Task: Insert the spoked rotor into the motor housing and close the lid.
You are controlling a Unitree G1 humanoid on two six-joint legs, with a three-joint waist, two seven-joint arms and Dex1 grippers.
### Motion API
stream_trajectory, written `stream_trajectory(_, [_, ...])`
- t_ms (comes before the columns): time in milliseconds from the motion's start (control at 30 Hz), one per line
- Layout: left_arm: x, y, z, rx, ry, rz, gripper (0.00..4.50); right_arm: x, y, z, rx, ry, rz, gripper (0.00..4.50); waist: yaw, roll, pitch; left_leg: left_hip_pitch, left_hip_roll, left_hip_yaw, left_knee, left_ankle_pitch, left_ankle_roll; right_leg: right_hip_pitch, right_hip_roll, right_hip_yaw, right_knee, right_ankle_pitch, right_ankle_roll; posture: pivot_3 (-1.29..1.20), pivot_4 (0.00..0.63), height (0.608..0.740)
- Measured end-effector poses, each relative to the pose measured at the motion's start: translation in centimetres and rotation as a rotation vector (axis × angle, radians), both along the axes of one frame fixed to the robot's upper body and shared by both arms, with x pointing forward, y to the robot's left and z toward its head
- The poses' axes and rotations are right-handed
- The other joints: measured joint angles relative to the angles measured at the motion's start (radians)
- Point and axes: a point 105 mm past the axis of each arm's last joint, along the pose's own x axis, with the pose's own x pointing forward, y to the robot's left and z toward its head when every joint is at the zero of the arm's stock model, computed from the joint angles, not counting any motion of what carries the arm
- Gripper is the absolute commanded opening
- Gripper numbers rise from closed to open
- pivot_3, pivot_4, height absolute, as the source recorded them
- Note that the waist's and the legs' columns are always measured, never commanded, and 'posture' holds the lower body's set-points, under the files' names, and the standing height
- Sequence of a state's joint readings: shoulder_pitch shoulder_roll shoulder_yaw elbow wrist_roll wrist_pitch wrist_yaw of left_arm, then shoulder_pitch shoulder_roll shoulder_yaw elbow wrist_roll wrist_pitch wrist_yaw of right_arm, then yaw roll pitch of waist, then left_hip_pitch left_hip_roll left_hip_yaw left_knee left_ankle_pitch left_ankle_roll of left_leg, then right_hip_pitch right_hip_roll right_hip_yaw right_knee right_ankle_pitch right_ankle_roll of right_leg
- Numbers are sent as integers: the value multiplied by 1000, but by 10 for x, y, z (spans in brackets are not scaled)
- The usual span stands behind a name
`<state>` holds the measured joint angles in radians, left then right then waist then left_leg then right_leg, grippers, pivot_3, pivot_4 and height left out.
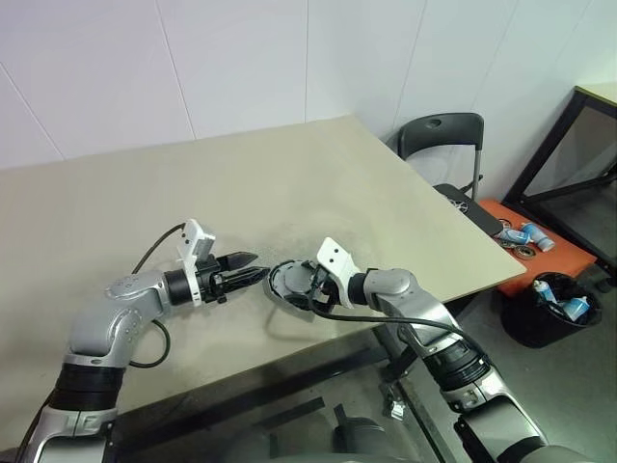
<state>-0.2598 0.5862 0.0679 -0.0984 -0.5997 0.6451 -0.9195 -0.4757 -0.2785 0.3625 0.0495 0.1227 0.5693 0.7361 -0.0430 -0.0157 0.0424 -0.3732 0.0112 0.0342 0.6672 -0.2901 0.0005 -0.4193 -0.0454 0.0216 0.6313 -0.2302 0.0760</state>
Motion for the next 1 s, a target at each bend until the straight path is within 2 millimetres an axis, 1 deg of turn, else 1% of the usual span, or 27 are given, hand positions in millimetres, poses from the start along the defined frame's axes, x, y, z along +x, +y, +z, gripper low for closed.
stream_trajectory(100, [-2,3,-4,0,14,14,2663,0,-2,-1,21,37,-5,4465,0,0,0,0,0,0,0,0,0,0,0,0,0,0,0,0,0,740])
stream_trajectory(200, [-3,3,-6,0,20,18,2663,0,-3,0,27,47,-6,3877,1,0,0,0,0,0,0,0,0,0,0,0,0,0,0,0,0,740])
stream_trajectory(267, [-4,3,-7,0,21,19,2663,0,-4,0,23,44,-11,3218,0,0,0,0,0,0,0,0,0,0,0,0,0,0,0,0,0,740])
stream_trajectory(300, [-3,3,-7,0,20,19,2663,0,-4,0,23,44,-11,3026,0,0,0,0,0,0,0,0,0,0,0,0,0,0,0,0,0,740])
stream_trajectory(600, [-3,4,-6,0,18,20,2663,3,0,-1,36,47,-29,3029,-1,0,0,0,0,0,0,0,0,0,0,0,0,0,0,0,0,740])
stream_trajectory(800, [-2,4,-6,2,16,27,2663,7,3,4,97,114,-65,3029,0,0,0,0,0,0,0,0,0,0,0,0,0,0,0,0,0,740])
stream_trajectory(1000, [-1,3,-4,3,9,30,2663,8,7,11,114,120,-63,3029,-1,0,0,-1,0,0,0,0,0,-1,0,0,0,0,0,0,0,740])
